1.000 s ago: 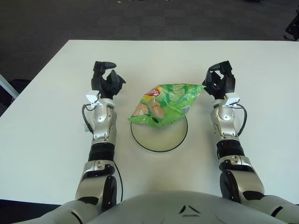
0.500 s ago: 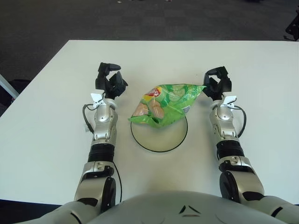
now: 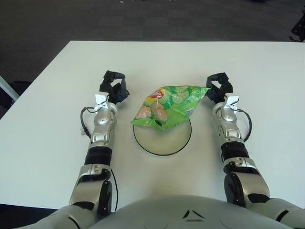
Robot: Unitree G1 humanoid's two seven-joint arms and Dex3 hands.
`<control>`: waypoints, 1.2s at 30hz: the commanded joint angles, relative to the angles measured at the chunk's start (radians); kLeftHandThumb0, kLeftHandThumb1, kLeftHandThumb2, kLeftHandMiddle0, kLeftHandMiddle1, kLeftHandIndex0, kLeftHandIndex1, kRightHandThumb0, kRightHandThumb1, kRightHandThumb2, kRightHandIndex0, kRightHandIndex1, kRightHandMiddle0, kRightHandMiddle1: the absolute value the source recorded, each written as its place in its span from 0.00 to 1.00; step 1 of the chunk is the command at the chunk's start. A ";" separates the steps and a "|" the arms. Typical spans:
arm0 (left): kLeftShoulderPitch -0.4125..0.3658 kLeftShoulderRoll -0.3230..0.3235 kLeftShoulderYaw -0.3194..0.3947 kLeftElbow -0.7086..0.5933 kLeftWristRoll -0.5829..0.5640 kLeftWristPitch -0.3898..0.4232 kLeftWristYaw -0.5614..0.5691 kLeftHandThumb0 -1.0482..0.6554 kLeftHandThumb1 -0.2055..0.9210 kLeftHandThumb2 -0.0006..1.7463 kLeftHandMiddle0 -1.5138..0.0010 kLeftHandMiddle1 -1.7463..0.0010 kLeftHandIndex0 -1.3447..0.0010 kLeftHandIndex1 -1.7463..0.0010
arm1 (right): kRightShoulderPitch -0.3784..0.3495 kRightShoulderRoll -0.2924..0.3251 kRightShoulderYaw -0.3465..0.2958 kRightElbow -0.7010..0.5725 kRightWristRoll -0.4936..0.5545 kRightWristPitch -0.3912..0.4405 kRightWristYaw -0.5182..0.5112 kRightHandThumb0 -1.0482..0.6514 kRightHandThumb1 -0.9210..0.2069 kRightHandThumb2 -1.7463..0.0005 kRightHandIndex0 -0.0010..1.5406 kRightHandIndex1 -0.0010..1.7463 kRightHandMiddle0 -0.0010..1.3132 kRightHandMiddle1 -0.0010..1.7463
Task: Put the snack into the plate.
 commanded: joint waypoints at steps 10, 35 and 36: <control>-0.043 0.019 -0.013 0.065 0.025 0.014 -0.002 0.39 0.80 0.46 0.42 0.00 0.75 0.00 | -0.027 -0.015 0.000 0.044 0.003 0.022 0.004 0.40 0.09 0.63 0.55 1.00 0.21 1.00; -0.057 0.012 -0.005 0.085 0.005 0.030 -0.004 0.39 0.81 0.46 0.43 0.00 0.75 0.00 | -0.040 -0.033 0.005 0.079 0.002 0.019 0.021 0.41 0.04 0.72 0.52 1.00 0.23 0.96; -0.057 0.012 -0.005 0.085 0.005 0.029 -0.004 0.39 0.81 0.46 0.43 0.00 0.75 0.00 | -0.040 -0.033 0.005 0.080 0.002 0.019 0.021 0.41 0.04 0.72 0.52 1.00 0.23 0.96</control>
